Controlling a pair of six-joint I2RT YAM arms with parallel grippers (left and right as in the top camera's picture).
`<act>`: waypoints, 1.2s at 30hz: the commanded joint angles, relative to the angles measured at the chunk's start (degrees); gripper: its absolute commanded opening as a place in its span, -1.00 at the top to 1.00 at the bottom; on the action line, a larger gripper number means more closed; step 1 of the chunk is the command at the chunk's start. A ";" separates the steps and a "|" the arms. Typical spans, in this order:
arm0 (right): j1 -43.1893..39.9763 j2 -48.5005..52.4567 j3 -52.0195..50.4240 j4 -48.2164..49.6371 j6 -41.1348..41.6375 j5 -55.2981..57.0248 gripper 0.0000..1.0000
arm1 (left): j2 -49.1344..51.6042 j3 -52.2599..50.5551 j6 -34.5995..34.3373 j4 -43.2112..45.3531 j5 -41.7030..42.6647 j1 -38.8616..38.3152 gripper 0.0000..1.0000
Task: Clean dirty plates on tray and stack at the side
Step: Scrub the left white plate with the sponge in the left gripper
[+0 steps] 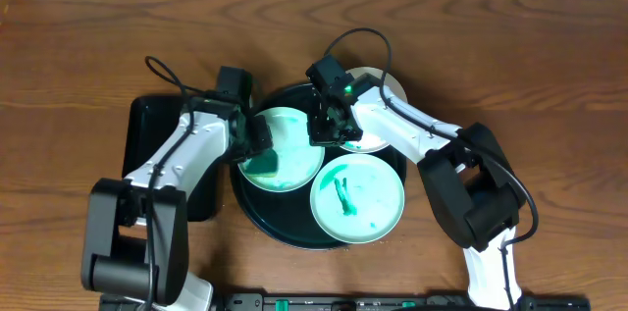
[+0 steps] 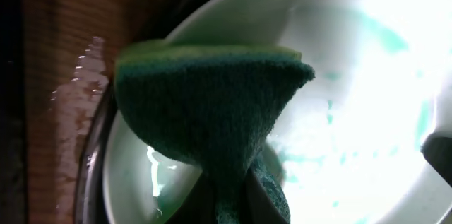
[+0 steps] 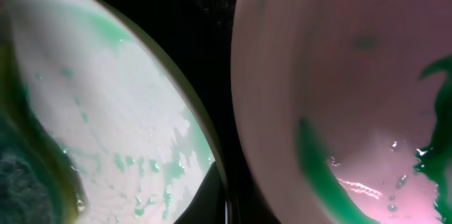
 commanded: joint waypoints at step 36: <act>-2.43 3.82 0.63 -1.42 2.21 -5.33 0.98 | 2.51 0.31 17.59 0.04 21.77 -0.13 0.86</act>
